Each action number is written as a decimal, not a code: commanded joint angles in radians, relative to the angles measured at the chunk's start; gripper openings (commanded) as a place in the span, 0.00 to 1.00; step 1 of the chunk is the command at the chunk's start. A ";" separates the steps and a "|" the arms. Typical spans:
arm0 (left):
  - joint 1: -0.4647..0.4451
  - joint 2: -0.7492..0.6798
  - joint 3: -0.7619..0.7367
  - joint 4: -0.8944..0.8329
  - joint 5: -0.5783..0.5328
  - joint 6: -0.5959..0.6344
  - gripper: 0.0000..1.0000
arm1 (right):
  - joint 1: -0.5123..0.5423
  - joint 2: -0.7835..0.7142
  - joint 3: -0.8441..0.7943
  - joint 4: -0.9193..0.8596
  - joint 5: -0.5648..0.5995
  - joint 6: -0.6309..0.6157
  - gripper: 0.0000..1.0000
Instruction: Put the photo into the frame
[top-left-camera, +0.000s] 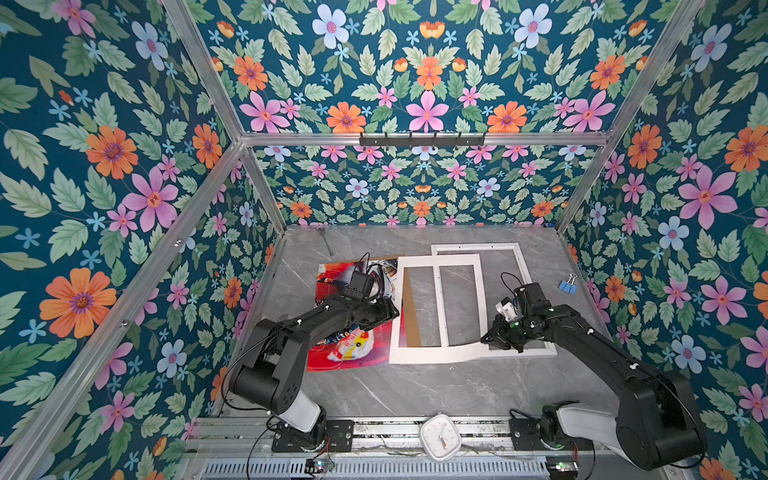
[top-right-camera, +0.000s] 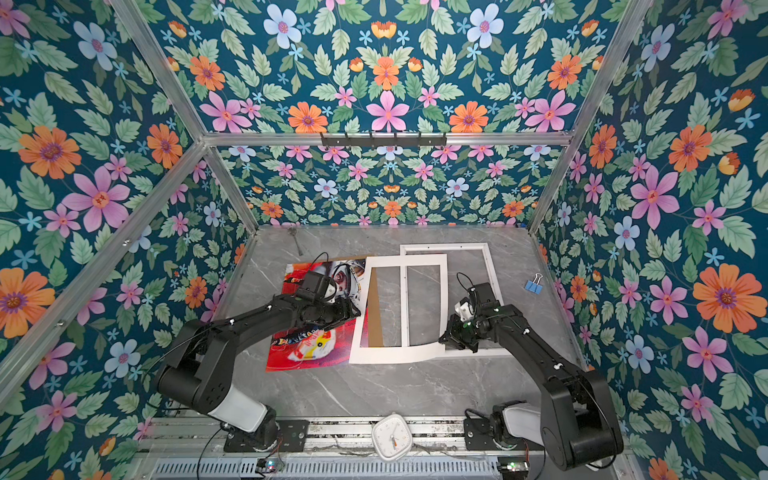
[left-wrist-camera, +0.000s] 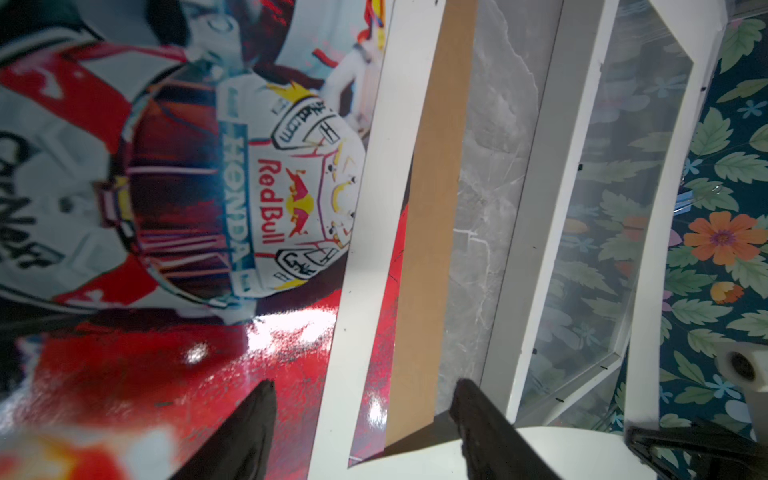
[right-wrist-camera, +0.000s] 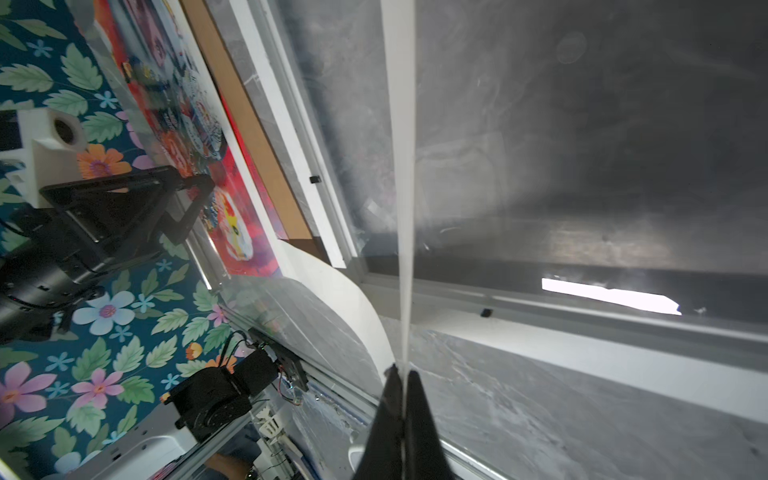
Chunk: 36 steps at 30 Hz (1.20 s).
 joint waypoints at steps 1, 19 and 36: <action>0.001 0.028 0.009 0.000 0.035 0.054 0.69 | -0.002 0.026 0.023 -0.071 0.124 -0.067 0.00; -0.036 0.175 0.087 0.125 0.186 0.049 0.59 | -0.006 0.025 0.073 -0.153 0.299 -0.136 0.00; -0.069 0.256 0.067 0.263 0.309 0.009 0.38 | -0.005 0.022 0.055 -0.094 0.260 -0.161 0.00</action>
